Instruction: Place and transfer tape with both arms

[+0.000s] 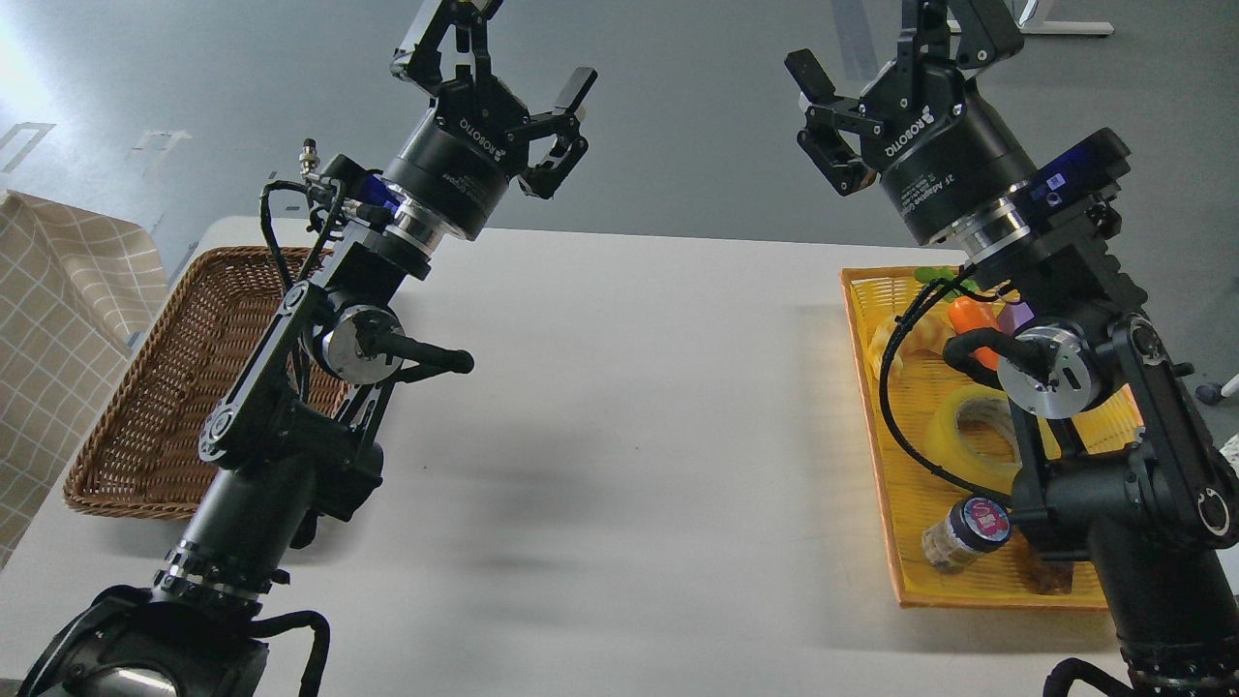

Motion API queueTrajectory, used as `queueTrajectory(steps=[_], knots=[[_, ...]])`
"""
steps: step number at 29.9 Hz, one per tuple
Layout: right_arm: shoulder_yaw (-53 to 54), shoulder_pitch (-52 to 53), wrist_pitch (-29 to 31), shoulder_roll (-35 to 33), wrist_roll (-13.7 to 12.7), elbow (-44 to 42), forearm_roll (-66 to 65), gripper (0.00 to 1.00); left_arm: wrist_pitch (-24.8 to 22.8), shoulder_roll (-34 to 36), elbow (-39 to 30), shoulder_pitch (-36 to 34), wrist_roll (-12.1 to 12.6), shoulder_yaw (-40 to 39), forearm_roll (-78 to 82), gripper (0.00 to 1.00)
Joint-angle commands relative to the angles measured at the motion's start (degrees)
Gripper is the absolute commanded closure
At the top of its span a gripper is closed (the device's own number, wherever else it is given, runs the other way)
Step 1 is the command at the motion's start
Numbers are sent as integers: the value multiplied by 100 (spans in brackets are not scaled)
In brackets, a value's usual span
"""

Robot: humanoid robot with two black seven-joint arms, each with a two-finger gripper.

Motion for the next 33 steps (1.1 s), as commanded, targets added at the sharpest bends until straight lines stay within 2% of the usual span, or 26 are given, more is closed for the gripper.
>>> queueTrajectory(steps=[1, 33], knots=[[-5, 0, 0, 0, -1, 0, -5, 0, 2, 0, 0, 9, 0, 0, 0, 2], [-5, -44, -9, 0, -1, -26, -5, 0, 2, 0, 26, 35, 0, 0, -166, 2]])
